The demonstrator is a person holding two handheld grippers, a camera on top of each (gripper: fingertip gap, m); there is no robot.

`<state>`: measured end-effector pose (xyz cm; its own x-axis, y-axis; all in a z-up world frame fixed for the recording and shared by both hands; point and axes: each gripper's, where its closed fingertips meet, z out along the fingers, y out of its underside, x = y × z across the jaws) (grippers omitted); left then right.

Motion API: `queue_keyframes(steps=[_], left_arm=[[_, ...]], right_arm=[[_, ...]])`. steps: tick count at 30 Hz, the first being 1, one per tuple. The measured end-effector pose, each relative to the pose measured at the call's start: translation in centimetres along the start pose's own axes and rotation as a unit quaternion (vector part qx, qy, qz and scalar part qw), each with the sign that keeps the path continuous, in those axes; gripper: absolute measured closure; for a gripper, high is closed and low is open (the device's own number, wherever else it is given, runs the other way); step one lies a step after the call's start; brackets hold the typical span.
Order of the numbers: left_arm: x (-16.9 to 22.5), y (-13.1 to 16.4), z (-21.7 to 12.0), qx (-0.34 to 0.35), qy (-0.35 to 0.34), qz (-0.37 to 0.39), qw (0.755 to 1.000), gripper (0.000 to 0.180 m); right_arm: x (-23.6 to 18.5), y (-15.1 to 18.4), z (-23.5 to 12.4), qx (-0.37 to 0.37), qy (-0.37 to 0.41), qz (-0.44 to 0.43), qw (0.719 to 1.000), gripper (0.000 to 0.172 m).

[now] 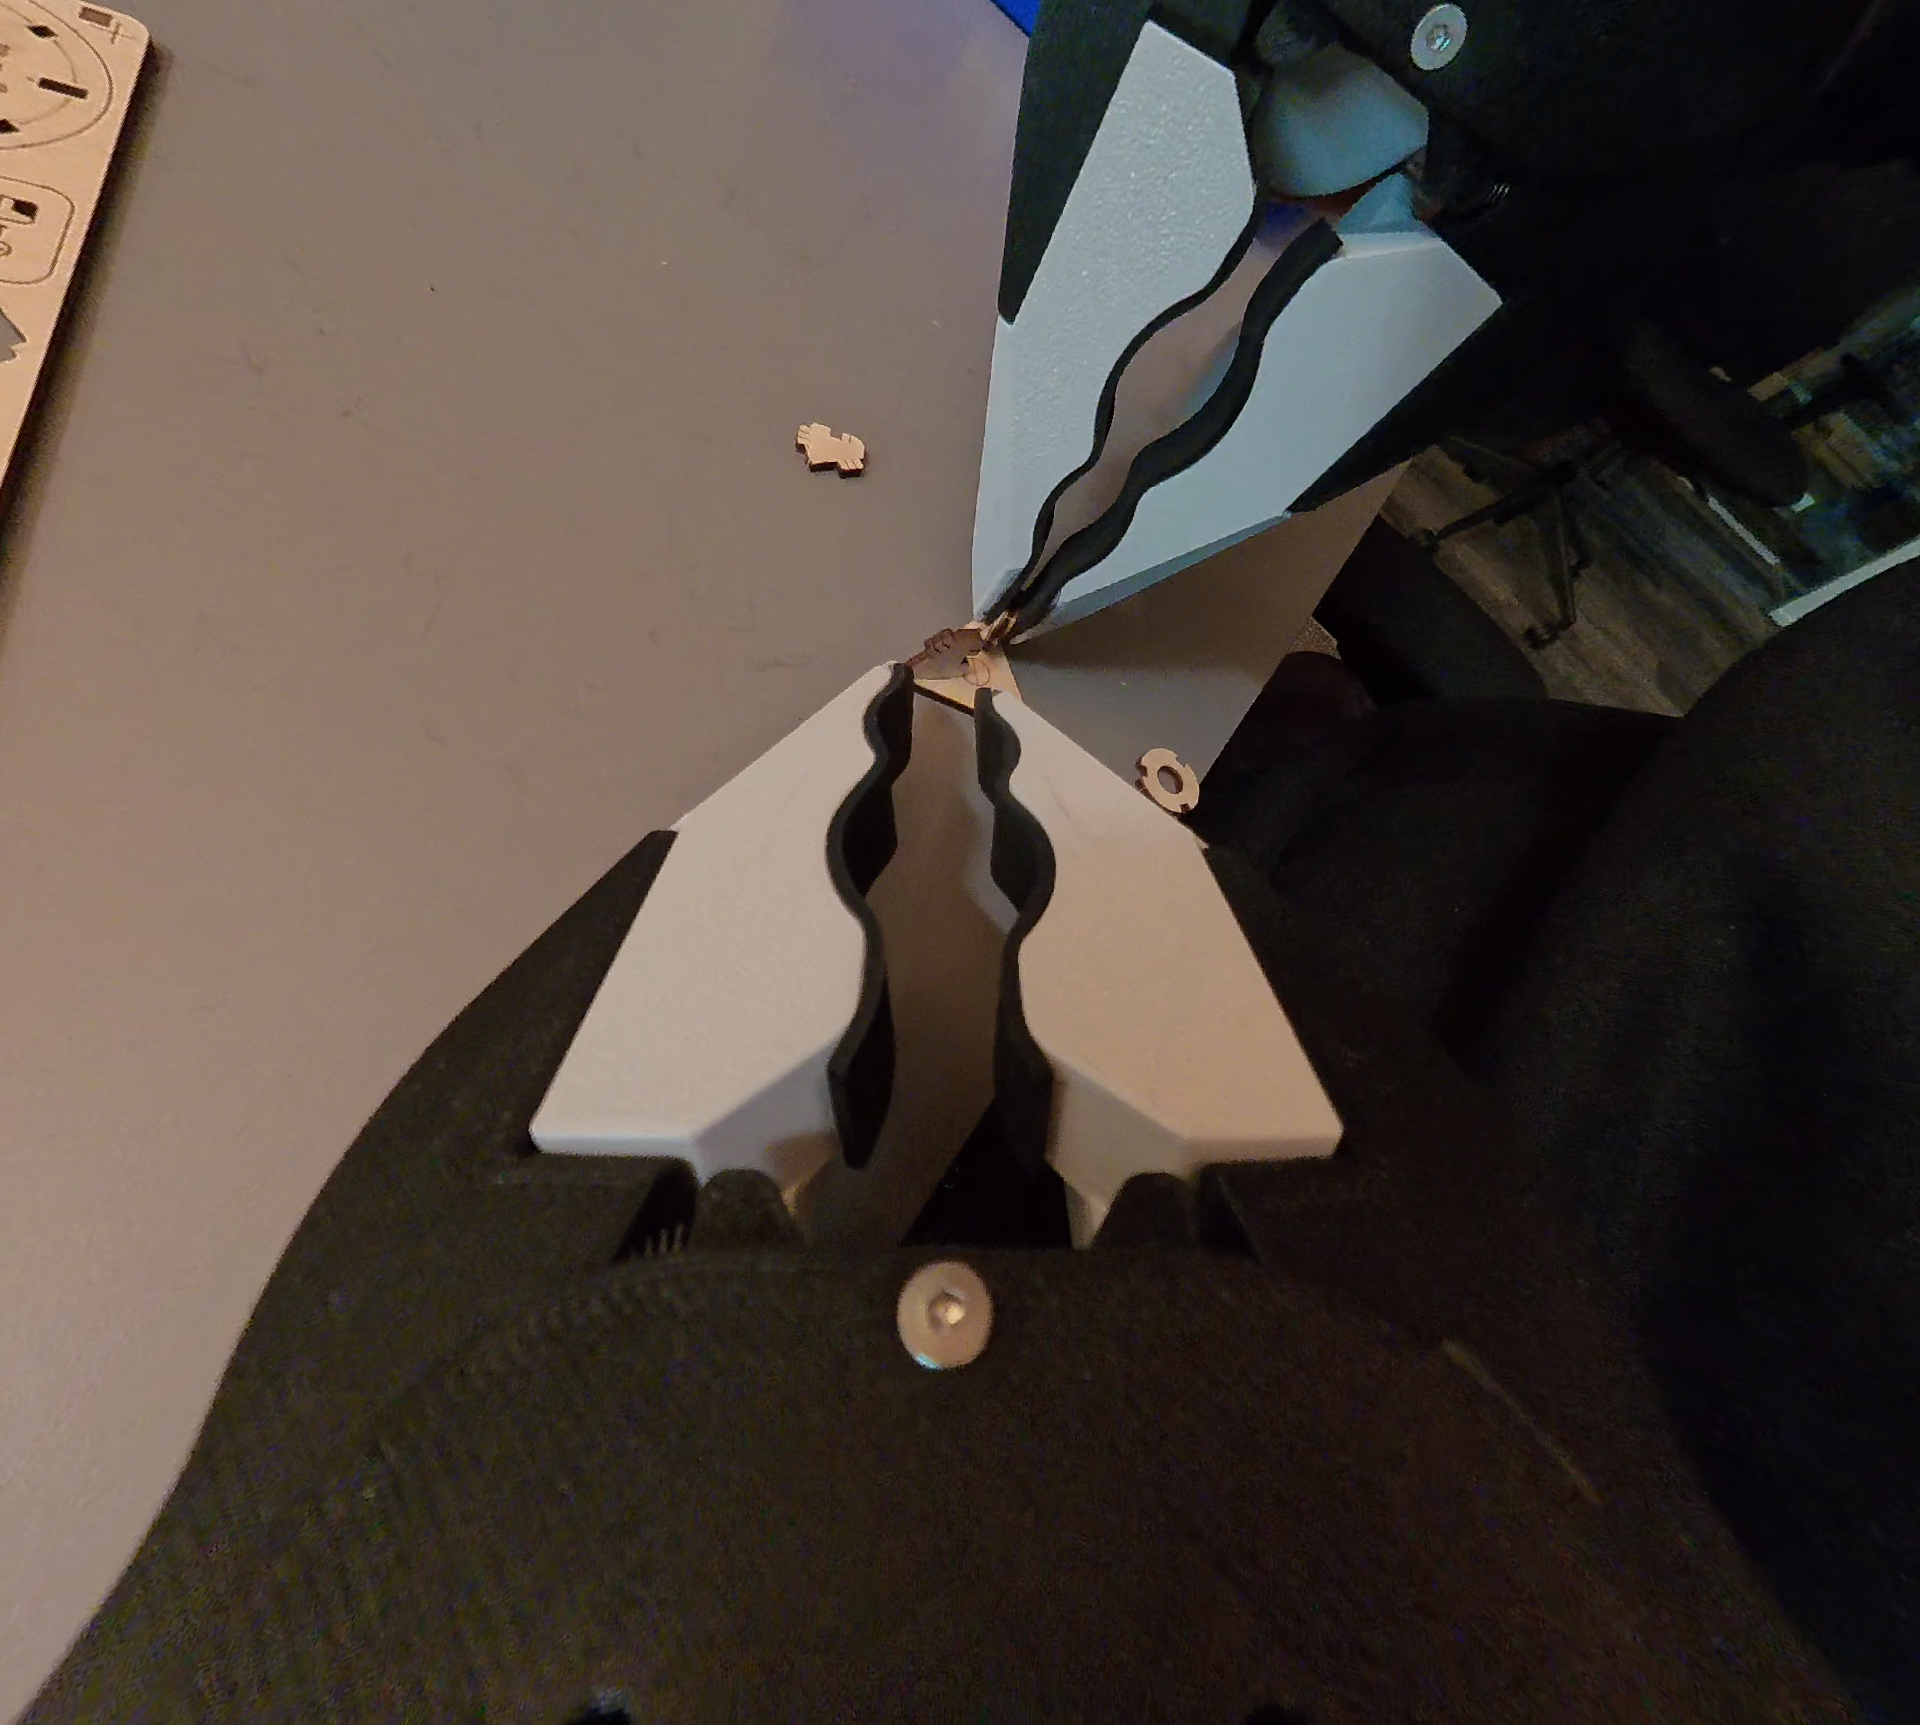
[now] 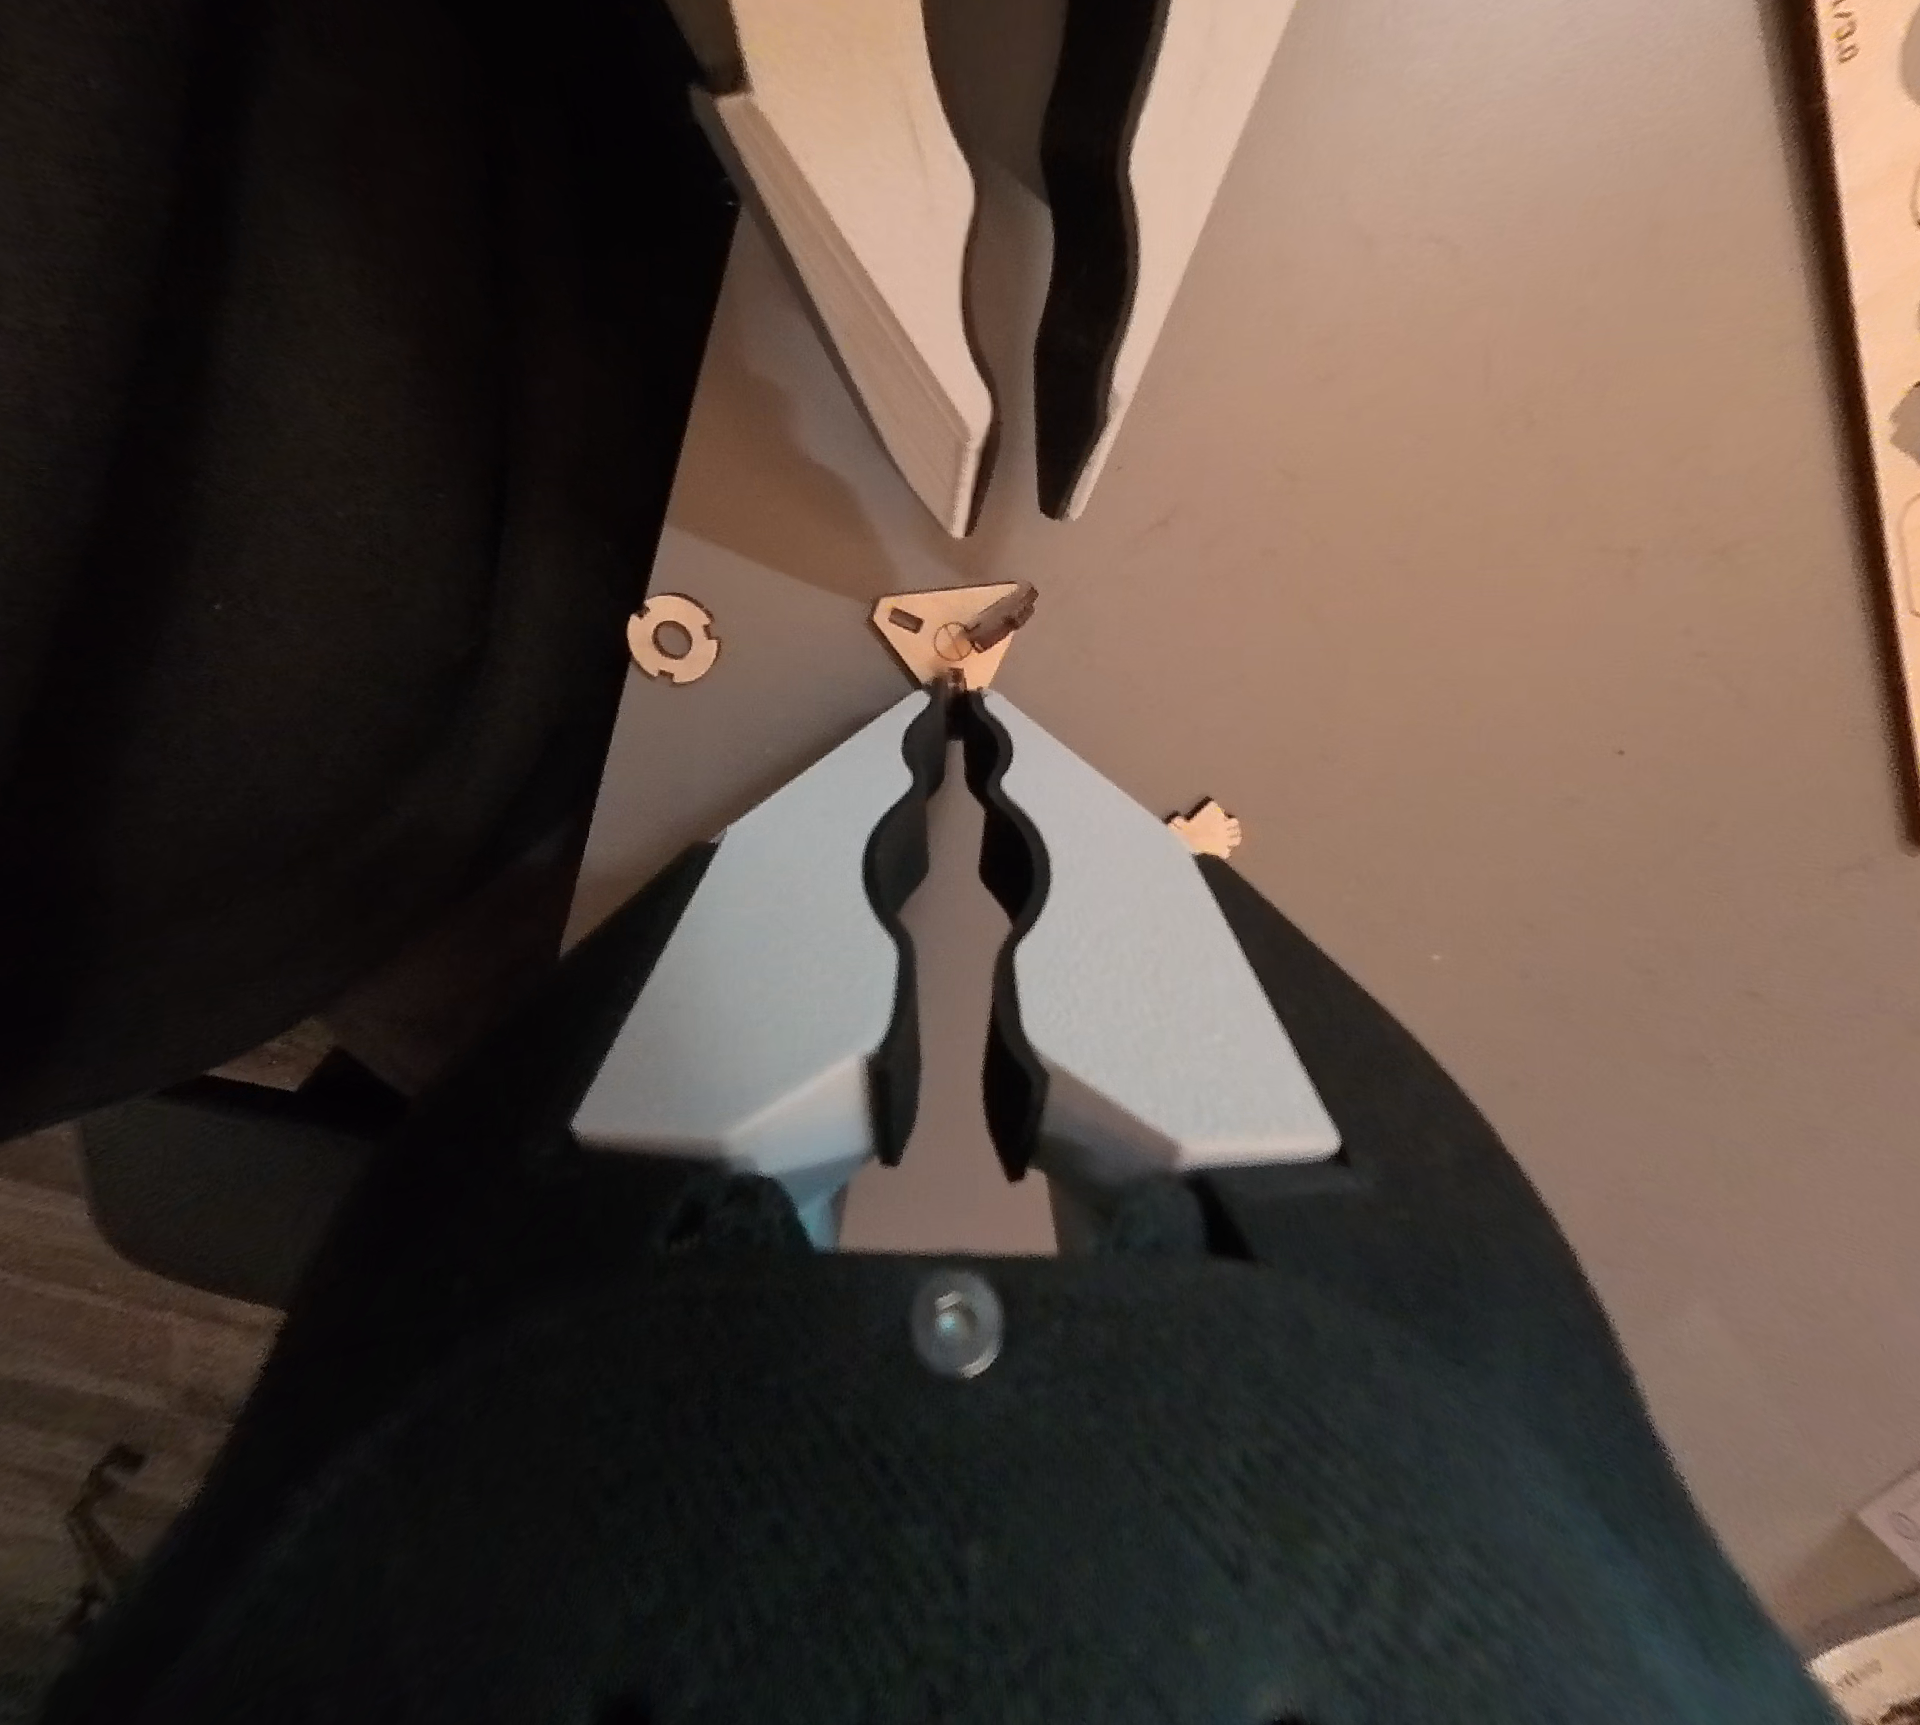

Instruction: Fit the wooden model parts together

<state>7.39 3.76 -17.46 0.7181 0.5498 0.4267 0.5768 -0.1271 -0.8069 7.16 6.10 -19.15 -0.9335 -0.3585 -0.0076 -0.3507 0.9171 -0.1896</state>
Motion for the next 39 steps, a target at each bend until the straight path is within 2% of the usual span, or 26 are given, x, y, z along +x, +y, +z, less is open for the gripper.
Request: queue_keyframes(steps=[19, 39], left_arm=[[-0.07, -0.07, 0.00, 0.005, 0.006, -0.008, 1.000, 0.172], [-0.06, -0.07, 0.00, 0.006, 0.009, -0.011, 1.000, 0.172]], right_arm=[[0.14, 0.07, 0.02, -0.010, 0.003, -0.062, 0.998, 0.171], [0.06, 0.03, 0.05, -0.022, 0.004, -0.076, 0.997, 0.171]])
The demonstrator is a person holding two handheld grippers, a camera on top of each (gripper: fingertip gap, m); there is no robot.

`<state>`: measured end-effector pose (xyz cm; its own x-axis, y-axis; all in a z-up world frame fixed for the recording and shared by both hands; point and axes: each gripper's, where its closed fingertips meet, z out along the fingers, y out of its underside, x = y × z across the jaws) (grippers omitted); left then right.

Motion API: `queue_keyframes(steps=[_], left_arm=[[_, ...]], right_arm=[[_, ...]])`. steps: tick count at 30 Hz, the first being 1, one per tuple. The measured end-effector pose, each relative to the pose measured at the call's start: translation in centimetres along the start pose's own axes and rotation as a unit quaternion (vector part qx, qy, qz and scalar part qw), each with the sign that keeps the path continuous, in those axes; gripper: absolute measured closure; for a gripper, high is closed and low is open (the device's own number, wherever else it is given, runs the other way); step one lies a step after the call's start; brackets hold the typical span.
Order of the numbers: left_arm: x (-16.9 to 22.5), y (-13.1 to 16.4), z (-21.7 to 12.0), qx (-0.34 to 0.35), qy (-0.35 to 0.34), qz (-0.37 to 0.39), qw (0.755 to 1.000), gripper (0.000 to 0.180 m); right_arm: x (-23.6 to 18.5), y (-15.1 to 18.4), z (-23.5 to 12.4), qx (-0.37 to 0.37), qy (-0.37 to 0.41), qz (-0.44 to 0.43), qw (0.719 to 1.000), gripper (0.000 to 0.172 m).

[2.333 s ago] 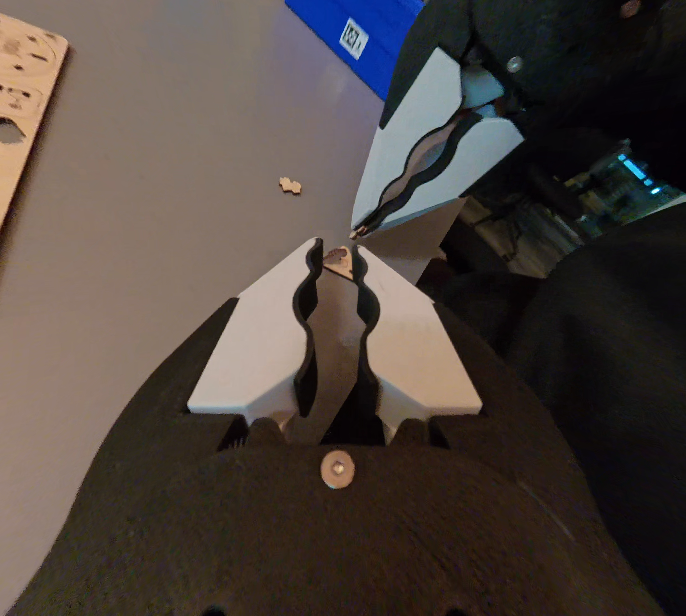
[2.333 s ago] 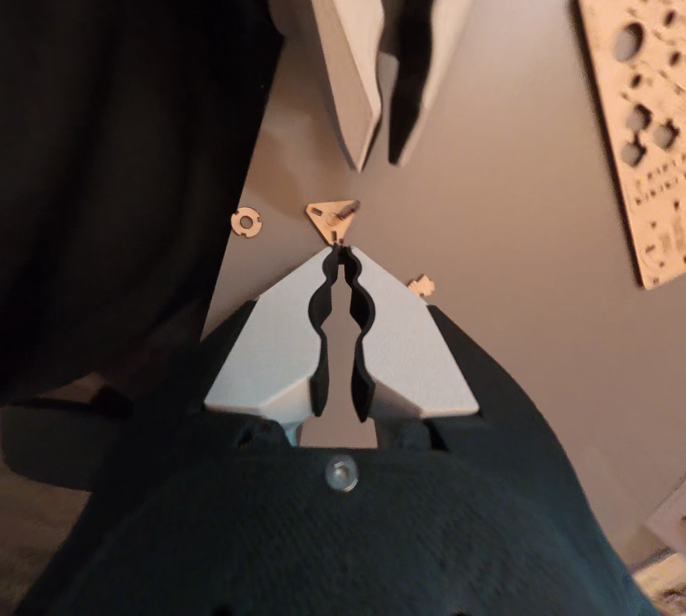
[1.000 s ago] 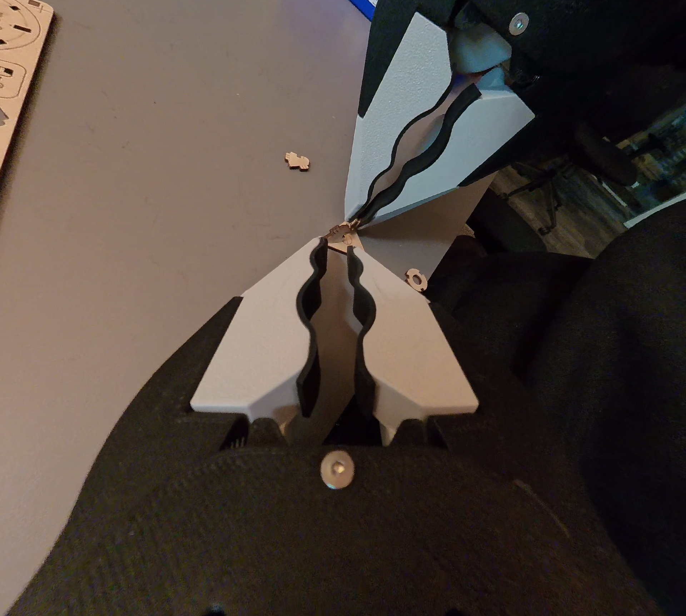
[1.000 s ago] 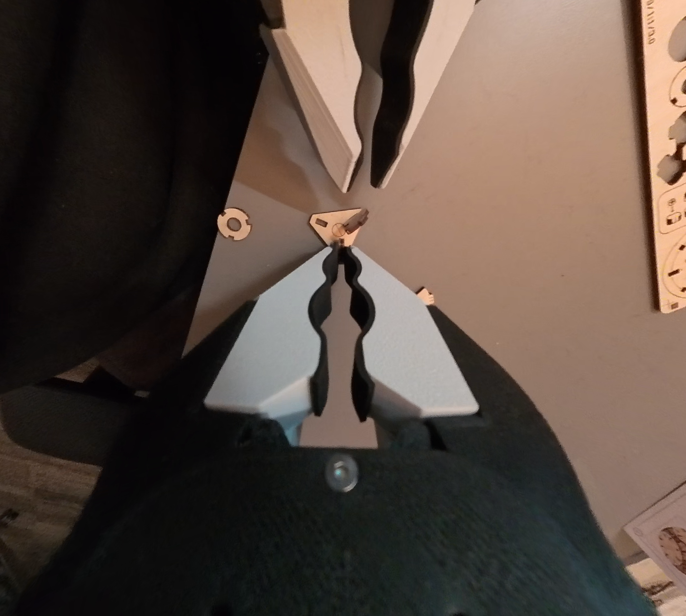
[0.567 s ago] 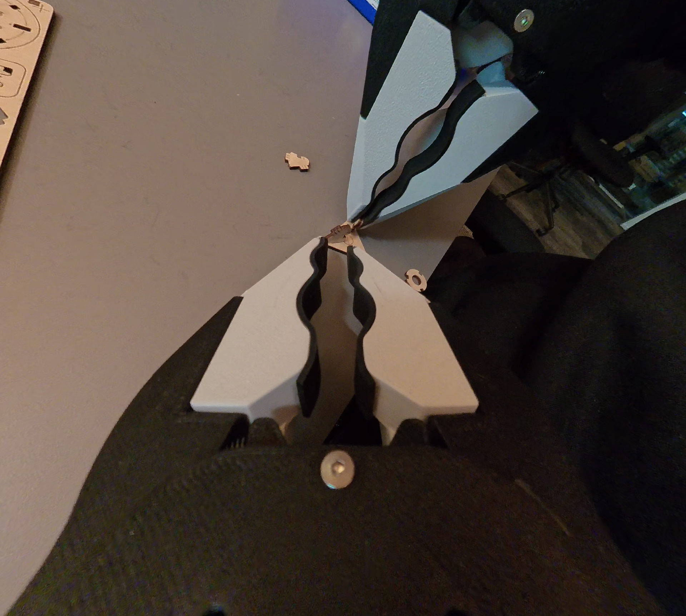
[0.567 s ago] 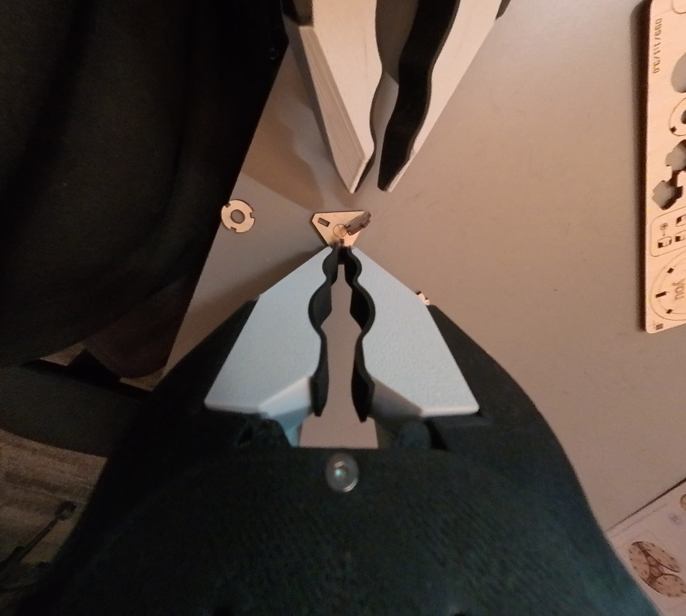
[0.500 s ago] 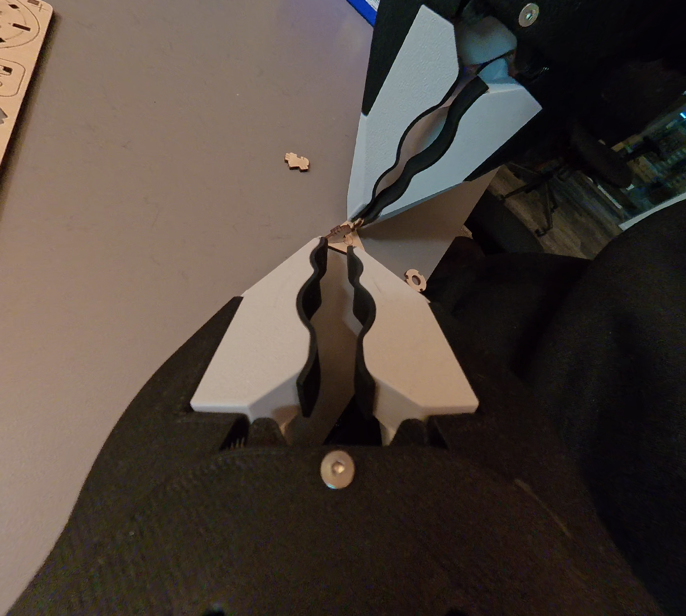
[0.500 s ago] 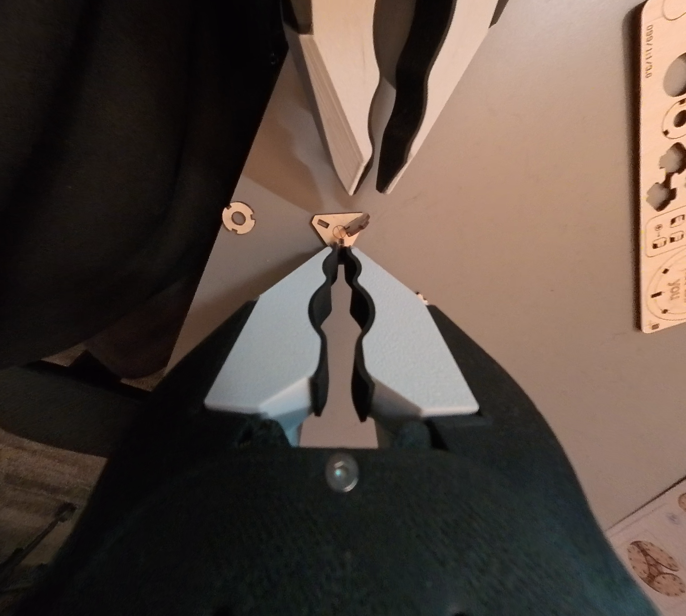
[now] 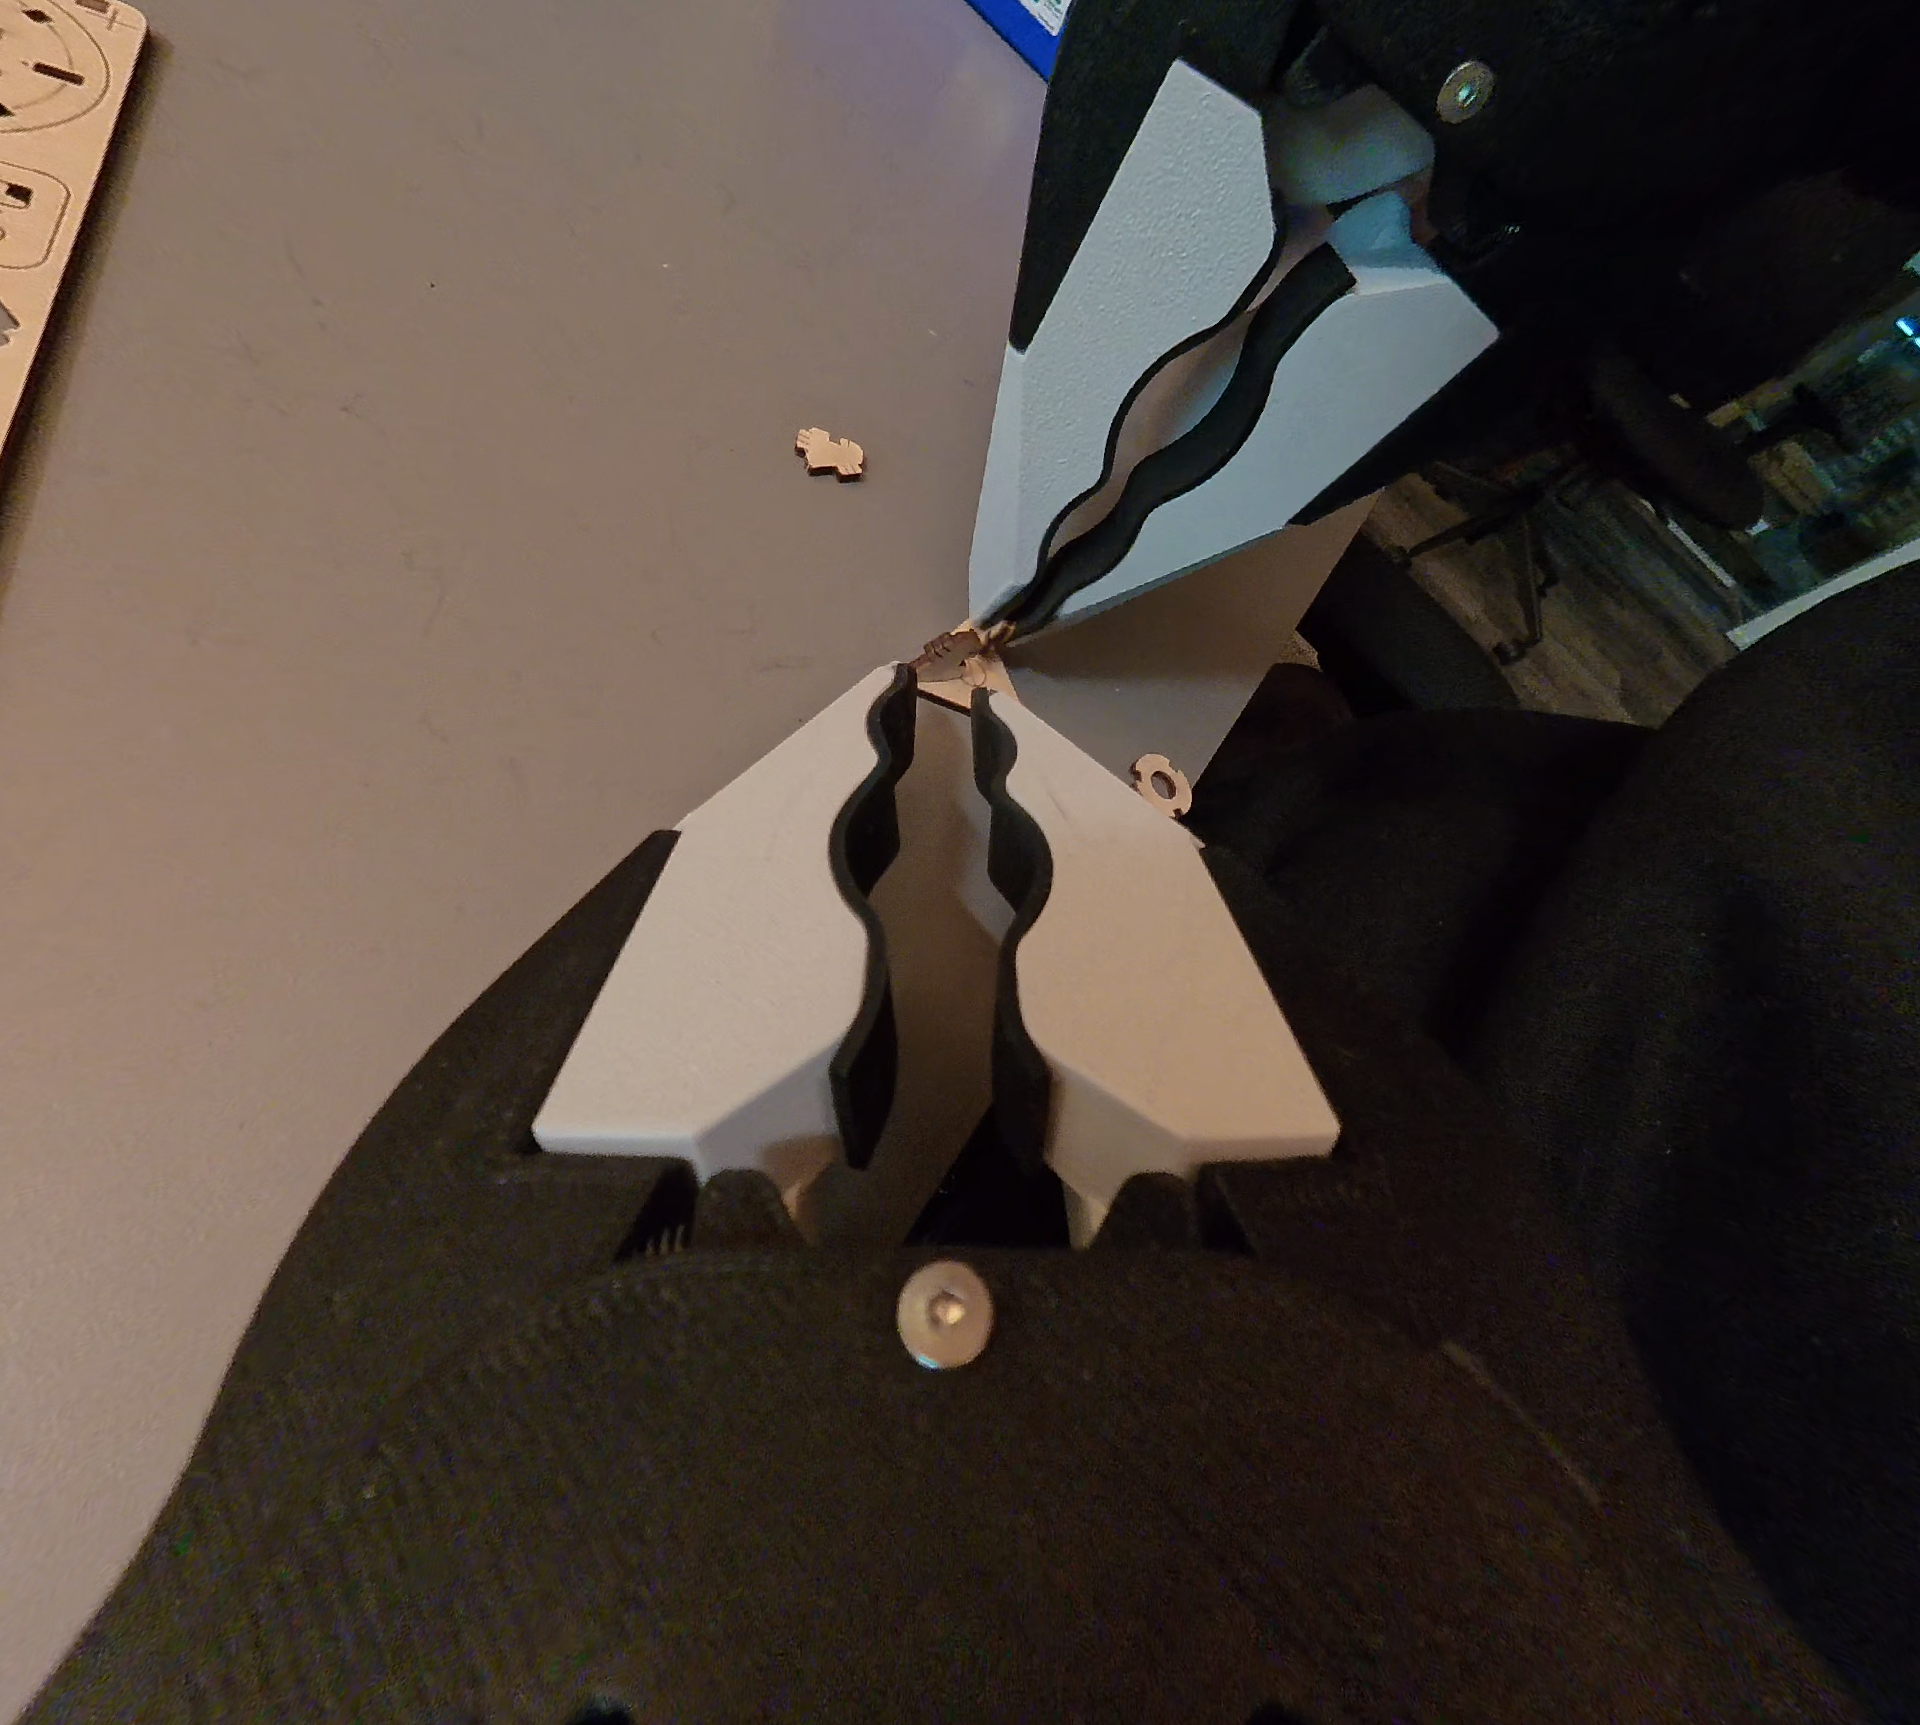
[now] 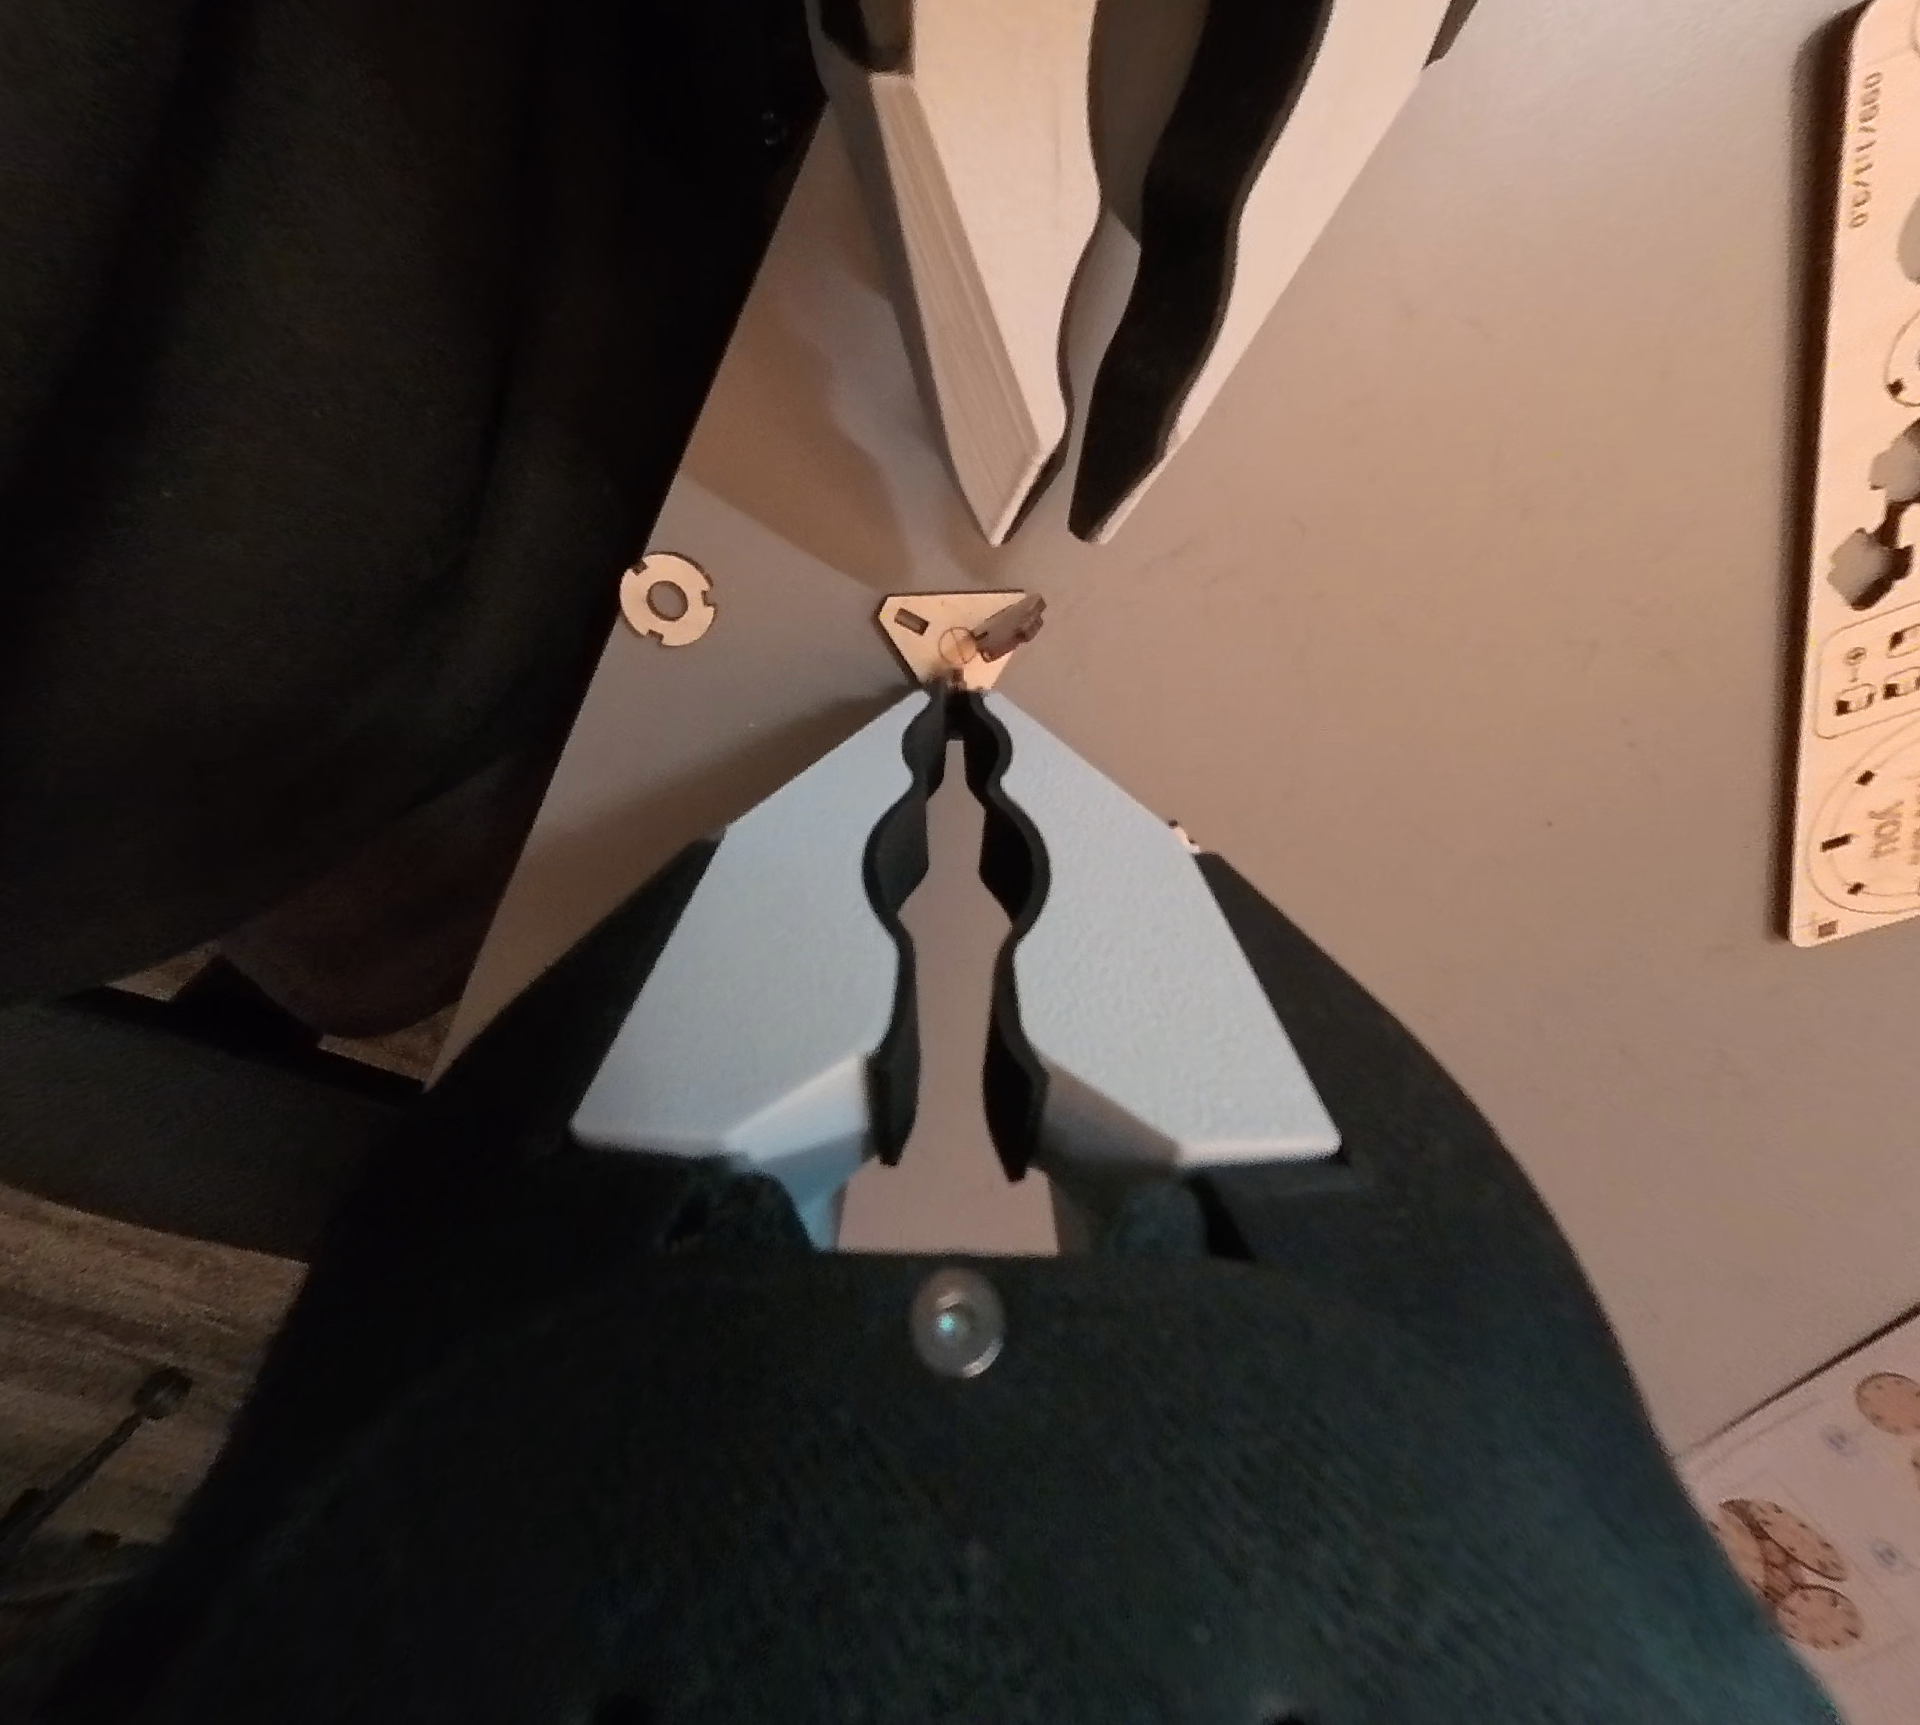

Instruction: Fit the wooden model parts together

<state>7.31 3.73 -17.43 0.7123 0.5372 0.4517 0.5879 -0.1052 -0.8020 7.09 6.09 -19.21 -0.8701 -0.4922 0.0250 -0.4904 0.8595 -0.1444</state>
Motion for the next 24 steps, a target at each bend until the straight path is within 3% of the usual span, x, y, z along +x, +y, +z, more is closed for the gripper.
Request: queue_keyframes(steps=[24], left_arm=[[0.09, 0.02, 0.00, -0.002, 0.001, 0.000, 1.000, 0.171]], right_arm=[[-0.03, 0.09, 0.04, 0.012, -0.026, 0.024, 0.999, 0.171]])
